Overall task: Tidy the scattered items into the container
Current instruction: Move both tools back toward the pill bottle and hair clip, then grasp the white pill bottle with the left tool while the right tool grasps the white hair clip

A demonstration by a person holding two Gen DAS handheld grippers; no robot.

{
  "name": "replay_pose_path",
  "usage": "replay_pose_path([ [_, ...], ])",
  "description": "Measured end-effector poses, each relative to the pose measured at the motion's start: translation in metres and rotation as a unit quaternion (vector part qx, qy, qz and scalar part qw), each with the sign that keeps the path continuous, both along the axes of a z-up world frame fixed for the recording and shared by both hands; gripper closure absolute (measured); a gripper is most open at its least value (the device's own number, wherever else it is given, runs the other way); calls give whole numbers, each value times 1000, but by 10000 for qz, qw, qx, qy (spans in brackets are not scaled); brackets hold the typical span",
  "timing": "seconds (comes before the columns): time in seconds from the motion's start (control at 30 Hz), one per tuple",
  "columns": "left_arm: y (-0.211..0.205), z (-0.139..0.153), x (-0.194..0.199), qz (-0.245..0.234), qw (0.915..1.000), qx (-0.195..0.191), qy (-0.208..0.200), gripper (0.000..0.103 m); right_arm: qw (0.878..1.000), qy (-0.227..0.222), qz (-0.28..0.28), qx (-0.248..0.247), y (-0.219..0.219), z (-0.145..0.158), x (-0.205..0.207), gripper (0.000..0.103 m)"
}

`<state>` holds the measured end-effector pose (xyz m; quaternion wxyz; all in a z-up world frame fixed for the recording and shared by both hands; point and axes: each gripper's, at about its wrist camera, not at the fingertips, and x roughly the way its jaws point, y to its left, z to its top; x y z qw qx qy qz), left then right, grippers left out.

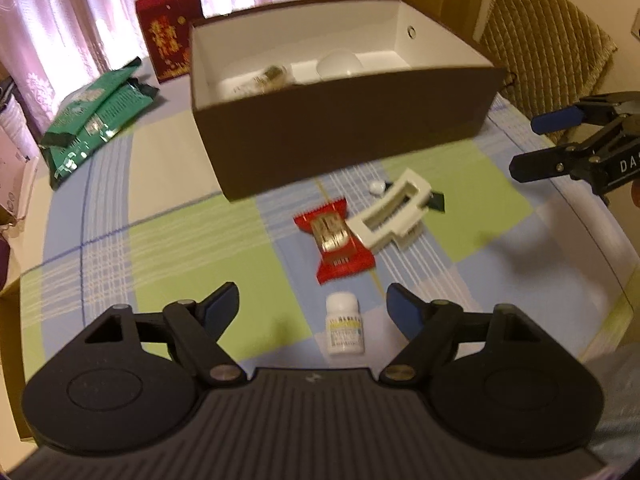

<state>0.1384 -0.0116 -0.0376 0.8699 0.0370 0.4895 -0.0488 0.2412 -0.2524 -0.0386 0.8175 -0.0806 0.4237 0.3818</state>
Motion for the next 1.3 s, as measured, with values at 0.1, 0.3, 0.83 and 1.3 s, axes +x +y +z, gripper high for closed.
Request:
replay_pose_path([
  [0.1, -4, -10, -3, -148, 9998, 54, 105, 33, 9999, 88, 69, -118, -1, -10, -4, 0],
  [0.3, -6, -29, -4, -272, 9992, 25, 284, 36, 9989, 150, 244, -381, 3, -24, -11, 0],
  [0.83, -5, -62, 16, -266, 9972, -208, 662, 71, 9977, 344, 133, -566, 4, -40, -8, 0],
  [1.3, 31, -62, 8, 196, 9970, -185, 726, 80, 9868, -314, 1506, -506, 40, -44, -15, 0],
])
